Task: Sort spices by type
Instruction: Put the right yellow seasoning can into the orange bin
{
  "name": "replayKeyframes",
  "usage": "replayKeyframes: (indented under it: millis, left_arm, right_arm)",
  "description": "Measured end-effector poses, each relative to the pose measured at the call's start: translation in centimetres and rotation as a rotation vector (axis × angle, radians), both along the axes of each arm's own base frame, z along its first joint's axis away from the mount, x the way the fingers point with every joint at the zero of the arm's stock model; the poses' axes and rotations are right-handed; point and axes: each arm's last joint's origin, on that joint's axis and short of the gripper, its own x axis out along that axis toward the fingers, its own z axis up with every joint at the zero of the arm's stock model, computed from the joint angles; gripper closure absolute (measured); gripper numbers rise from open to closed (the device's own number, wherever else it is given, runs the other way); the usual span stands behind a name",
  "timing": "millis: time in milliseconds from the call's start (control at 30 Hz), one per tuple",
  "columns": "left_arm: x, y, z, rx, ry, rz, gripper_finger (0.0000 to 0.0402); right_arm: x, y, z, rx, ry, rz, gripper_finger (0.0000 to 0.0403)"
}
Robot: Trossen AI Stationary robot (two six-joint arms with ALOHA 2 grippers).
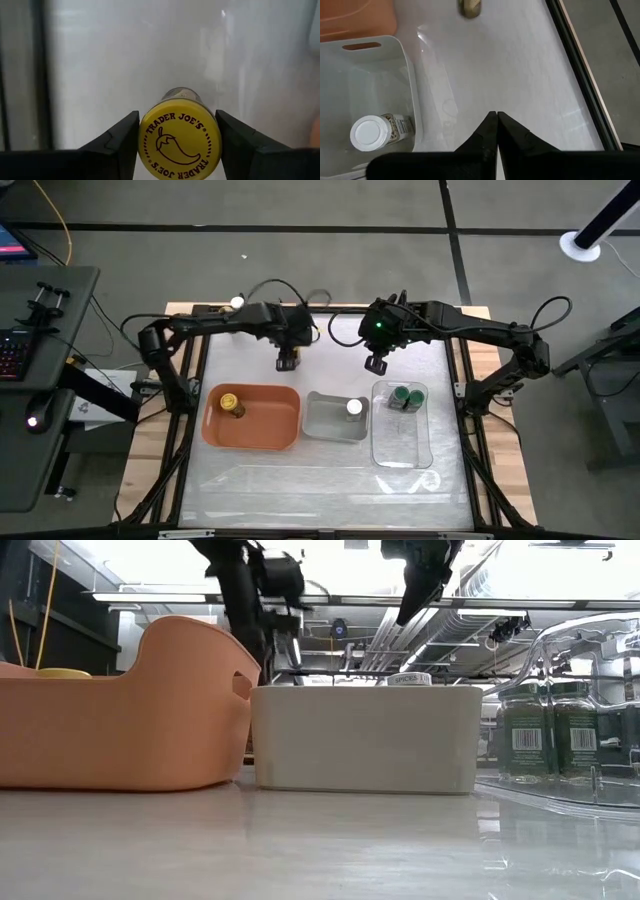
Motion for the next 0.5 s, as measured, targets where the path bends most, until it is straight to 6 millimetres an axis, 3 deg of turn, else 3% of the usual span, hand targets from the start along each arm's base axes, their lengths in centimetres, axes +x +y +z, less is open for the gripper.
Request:
replayKeyframes:
  millis: [133, 233, 367, 500]
  left_arm:
    - [-2.2, 0.4, 4.8, 0.049, -0.134, 0.078, 0.0215]
    - [-4.8, -0.6, 8.5, 0.061, -0.264, 0.157, 0.0215]
    - [-8.6, -4.6, 12.2, 0.022, -0.344, 0.169, 0.0215]
    - [-11.1, -9.6, 13.1, -0.073, -0.283, 0.098, 0.0215]
  right_arm:
    - [0.0, 0.0, 0.0, -0.002, 0.001, 0.004, 0.0403]
    - [0.0, 0.0, 0.0, -0.001, -0.002, 0.001, 0.0403]
    - [0.2, 0.0, 0.1, -0.008, -0.019, 0.005, 0.0403]
    - [0.3, -0.2, 0.2, -0.021, -0.031, 0.017, 0.0403]
